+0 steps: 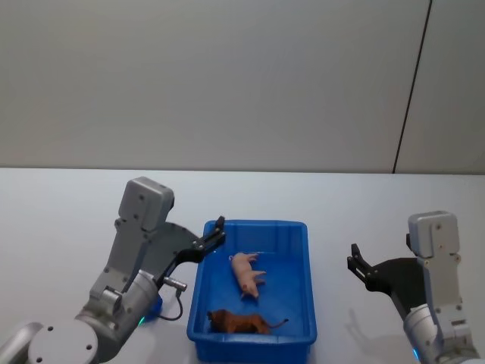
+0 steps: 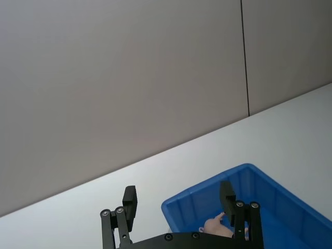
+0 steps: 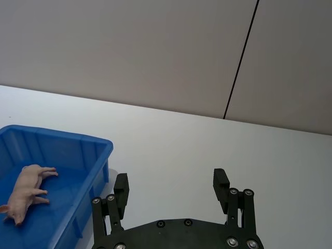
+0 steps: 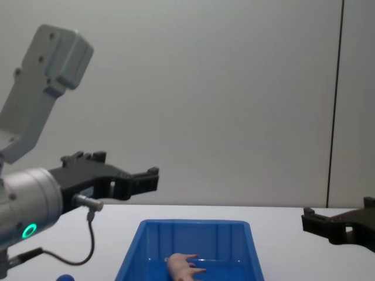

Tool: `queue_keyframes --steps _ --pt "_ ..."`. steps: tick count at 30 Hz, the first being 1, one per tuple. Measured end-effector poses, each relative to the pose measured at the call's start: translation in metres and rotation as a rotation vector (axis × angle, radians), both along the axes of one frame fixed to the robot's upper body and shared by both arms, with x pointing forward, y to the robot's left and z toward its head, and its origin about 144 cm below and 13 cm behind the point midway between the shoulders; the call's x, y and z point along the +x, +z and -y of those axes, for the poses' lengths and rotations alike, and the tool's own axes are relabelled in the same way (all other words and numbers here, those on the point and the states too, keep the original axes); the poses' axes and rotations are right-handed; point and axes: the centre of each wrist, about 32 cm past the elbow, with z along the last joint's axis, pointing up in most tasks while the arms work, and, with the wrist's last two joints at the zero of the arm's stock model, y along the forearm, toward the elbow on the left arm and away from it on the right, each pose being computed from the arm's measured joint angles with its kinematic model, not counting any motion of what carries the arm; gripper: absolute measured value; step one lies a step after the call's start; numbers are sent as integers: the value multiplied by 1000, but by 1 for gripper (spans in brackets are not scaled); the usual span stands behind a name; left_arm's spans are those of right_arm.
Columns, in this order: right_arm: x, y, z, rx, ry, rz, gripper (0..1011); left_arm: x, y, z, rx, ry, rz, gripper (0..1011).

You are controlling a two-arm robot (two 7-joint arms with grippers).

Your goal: Pick up the two dolls from the table and place them into the box.

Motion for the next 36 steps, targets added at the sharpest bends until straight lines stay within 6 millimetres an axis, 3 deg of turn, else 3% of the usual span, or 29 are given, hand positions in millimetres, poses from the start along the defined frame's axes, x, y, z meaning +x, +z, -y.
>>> queue_keyframes --steps 36 --pt "-1 0 1 -2 -7 0 1001 2 -34 -38 -7 176 -266 1001"
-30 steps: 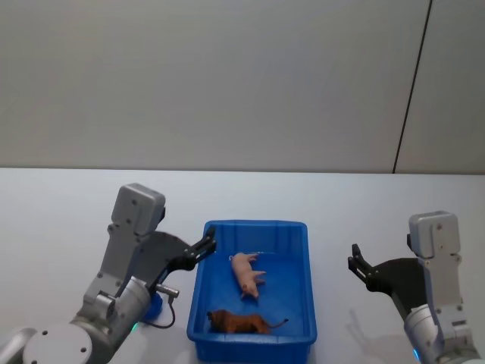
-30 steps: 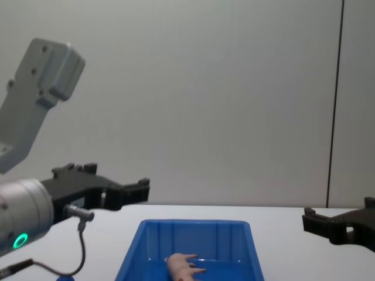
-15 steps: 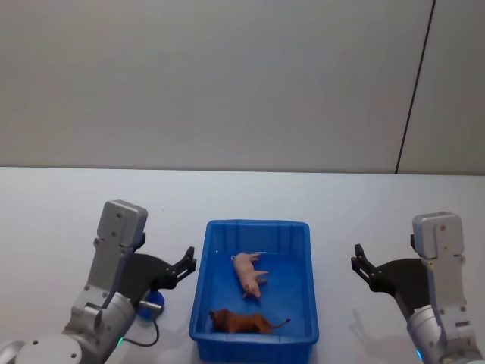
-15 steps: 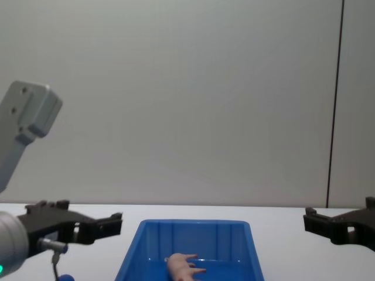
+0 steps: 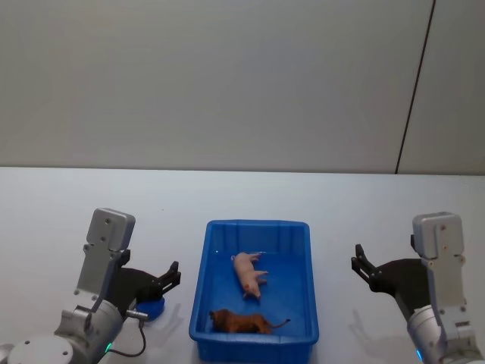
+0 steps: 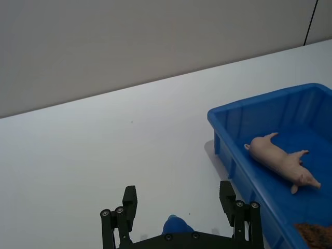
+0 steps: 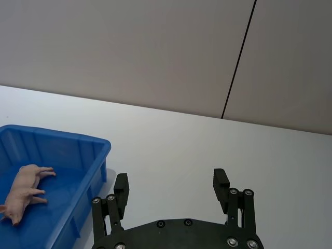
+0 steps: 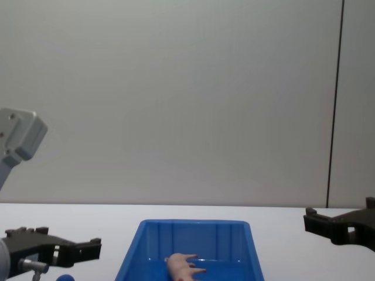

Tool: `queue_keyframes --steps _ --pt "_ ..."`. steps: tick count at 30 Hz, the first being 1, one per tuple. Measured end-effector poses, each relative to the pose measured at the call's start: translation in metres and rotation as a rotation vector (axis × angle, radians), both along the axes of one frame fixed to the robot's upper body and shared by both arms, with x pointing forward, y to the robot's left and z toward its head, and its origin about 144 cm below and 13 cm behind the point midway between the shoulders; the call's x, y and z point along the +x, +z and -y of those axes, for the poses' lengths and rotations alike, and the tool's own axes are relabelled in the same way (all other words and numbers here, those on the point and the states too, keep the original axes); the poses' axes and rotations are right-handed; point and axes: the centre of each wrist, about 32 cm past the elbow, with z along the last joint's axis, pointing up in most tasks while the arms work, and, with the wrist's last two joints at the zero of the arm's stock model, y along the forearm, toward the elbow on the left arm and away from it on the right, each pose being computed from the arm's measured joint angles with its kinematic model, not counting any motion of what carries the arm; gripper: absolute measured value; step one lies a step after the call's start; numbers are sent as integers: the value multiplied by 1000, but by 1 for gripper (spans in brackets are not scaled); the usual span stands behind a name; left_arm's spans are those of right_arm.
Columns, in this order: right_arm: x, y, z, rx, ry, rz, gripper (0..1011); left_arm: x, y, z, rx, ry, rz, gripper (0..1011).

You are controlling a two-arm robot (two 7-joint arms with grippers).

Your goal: Pick up the two dolls from the table and place them into the box.

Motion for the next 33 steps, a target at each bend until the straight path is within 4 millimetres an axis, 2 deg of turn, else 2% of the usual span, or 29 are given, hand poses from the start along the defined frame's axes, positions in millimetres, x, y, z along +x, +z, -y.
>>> queue_keyframes --steps 33 --pt "0 0 0 0 0 0 1001 29 -11 -20 -48 -16 -176 997"
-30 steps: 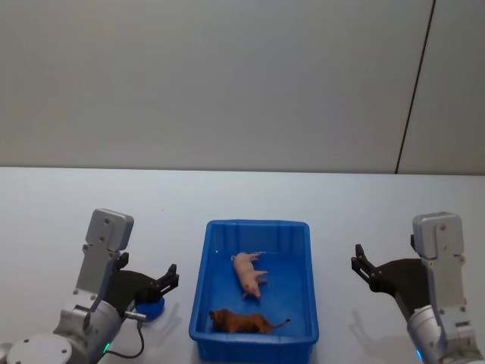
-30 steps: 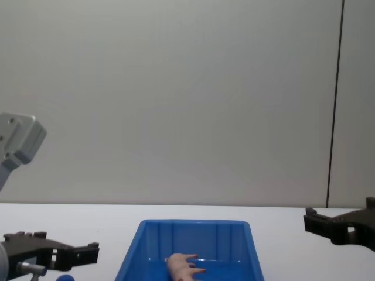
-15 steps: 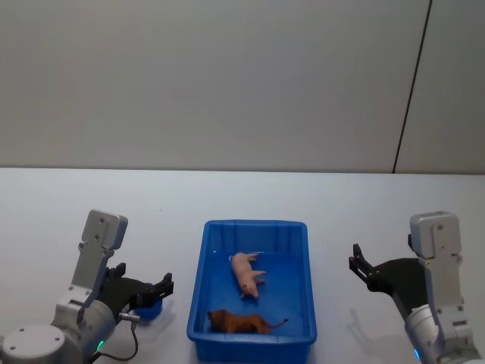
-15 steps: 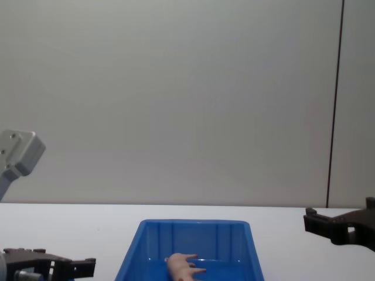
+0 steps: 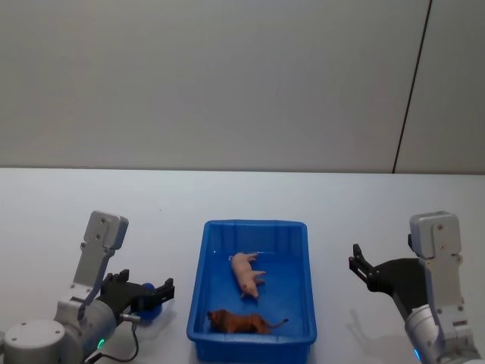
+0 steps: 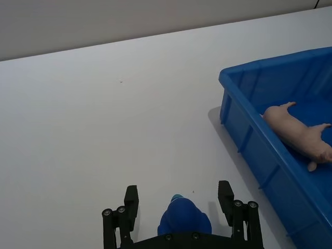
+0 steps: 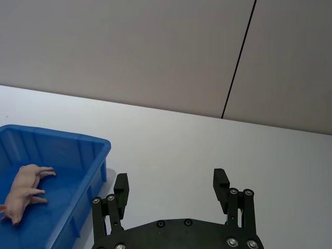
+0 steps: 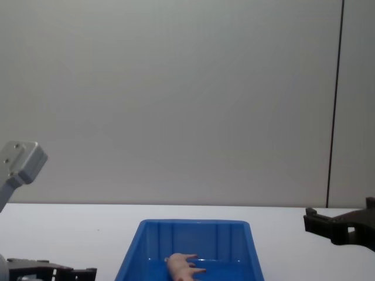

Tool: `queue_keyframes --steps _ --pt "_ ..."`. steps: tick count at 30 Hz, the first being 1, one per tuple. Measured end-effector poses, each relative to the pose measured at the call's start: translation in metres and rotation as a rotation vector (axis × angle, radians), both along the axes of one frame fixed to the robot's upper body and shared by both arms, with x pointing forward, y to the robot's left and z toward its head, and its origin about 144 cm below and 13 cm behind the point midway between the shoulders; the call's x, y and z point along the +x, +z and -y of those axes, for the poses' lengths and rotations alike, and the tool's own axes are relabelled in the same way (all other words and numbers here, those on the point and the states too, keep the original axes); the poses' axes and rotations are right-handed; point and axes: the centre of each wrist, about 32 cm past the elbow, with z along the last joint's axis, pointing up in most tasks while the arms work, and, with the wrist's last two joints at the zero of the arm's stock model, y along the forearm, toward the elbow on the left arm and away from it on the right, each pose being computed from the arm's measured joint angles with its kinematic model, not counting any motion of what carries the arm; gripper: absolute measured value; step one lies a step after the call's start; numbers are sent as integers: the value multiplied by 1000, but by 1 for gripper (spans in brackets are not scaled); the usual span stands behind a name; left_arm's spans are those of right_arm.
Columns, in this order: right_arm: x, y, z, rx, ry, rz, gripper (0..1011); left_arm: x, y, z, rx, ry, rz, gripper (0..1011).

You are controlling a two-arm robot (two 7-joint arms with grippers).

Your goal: Pick up the two dolls from the table and place them into the box.

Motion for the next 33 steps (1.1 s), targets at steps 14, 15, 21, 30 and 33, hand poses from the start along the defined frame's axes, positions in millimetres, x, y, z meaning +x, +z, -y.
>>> queue_keyframes --steps 14,15,21,30,33 --pt "0 0 0 0 0 0 1001 2 -3 1 -16 15 -35 616" --pt "0 0 0 0 0 0 1001 2 -3 1 -18 17 -37 595" --pt "0 0 0 0 0 0 1001 1 -4 2 -23 31 -45 411" --pt "0 0 0 0 0 0 1001 -1 -6 4 -27 49 -52 243" --pt "0 0 0 0 0 0 1001 -1 -6 5 -27 51 -51 227"
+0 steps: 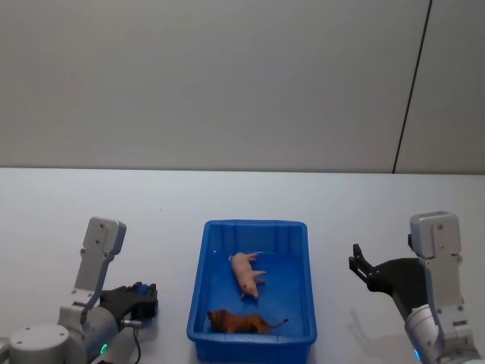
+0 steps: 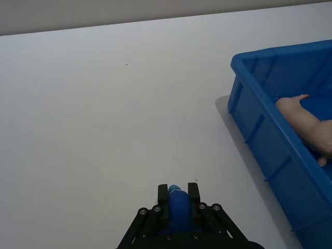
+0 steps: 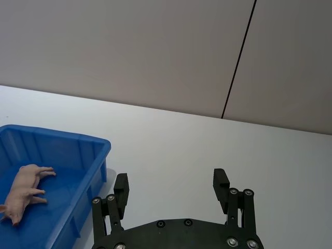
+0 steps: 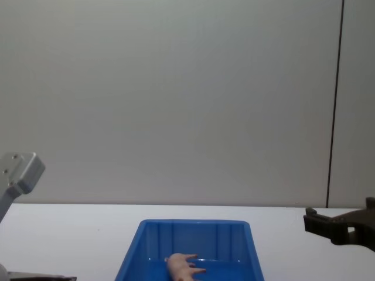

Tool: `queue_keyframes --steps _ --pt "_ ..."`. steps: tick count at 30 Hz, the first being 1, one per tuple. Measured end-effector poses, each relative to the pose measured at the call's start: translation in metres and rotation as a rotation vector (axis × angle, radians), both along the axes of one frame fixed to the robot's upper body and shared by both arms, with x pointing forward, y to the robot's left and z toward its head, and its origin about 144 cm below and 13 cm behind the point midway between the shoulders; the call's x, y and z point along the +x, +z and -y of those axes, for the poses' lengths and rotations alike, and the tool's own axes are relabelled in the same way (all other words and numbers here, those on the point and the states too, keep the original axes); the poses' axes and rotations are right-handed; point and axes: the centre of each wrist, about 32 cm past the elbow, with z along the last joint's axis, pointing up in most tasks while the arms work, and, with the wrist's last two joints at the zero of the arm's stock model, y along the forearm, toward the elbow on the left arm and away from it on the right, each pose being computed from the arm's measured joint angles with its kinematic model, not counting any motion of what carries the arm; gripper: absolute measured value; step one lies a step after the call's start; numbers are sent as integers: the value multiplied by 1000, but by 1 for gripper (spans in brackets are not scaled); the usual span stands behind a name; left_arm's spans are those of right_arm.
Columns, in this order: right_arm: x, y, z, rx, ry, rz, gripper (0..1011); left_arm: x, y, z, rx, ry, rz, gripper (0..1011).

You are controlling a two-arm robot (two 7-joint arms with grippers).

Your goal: Pick up the two dolls from the table and place them into the box.

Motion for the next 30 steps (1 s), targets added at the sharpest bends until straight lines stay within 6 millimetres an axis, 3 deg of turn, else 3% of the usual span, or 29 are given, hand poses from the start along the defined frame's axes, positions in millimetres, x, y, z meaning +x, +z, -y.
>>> queue_keyframes --steps 13,30 --pt "0 0 0 0 0 0 1001 1 14 7 13 -37 87 156" --pt "0 0 0 0 0 0 1001 7 53 20 14 -234 258 96"
